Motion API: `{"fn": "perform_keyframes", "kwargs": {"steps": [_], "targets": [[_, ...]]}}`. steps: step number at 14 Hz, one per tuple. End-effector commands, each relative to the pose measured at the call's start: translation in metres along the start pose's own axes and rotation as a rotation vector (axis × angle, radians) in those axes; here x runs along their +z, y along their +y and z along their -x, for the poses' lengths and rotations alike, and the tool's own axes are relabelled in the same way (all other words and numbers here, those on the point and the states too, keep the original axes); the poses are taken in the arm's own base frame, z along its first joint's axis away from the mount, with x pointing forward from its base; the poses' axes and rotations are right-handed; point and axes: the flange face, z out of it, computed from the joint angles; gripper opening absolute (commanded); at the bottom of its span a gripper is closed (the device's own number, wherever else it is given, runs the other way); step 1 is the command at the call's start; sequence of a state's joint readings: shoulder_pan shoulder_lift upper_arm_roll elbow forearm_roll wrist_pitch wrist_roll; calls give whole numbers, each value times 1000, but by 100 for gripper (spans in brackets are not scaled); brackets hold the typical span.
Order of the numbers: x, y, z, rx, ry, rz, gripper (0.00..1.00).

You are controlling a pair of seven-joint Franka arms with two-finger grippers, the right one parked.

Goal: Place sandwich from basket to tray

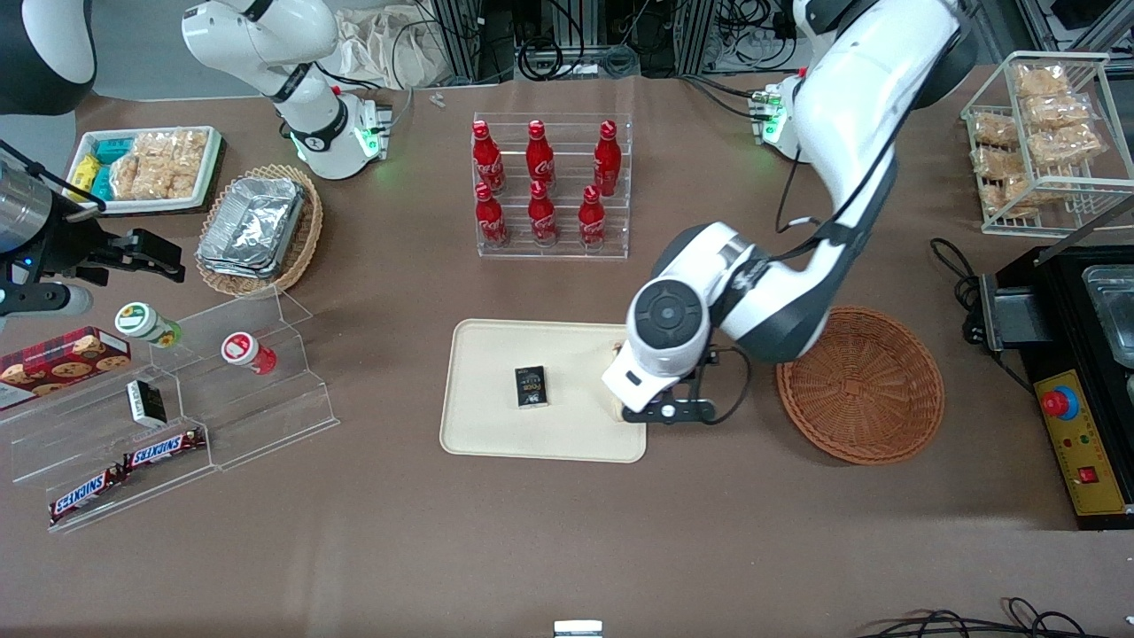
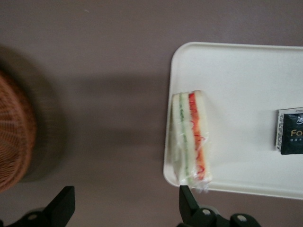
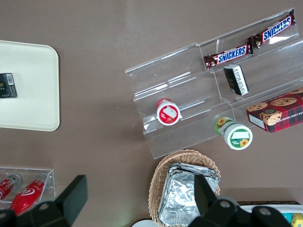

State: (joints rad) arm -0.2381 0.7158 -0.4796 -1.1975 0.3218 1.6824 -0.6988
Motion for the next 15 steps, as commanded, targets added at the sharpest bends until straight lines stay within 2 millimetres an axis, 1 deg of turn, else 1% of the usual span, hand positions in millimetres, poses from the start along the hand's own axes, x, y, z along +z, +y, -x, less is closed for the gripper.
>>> {"fn": "perform_keyframes", "kwargs": {"steps": [1,2,4,6,8,9,10,11,12,13,14,15], "targets": [[-40,-57,10,22,-6,6,99],[-57,-82,15,38,4,5,99],[-77,-140,24,88,-16,-5,99],[-96,-190,33,161,-52,-29,99],[-113,-240,35,134,-78,-39,99],[-123,-258,36,102,-64,-40,99],[-127,-276,37,75,-67,-39,99],[-132,-285,40,60,-65,-42,99],[-134,-290,40,51,-63,-41,99],[-132,-307,38,26,-70,-31,99],[-131,-317,38,36,-84,-21,99],[-130,-319,41,57,-98,-24,100]]}}
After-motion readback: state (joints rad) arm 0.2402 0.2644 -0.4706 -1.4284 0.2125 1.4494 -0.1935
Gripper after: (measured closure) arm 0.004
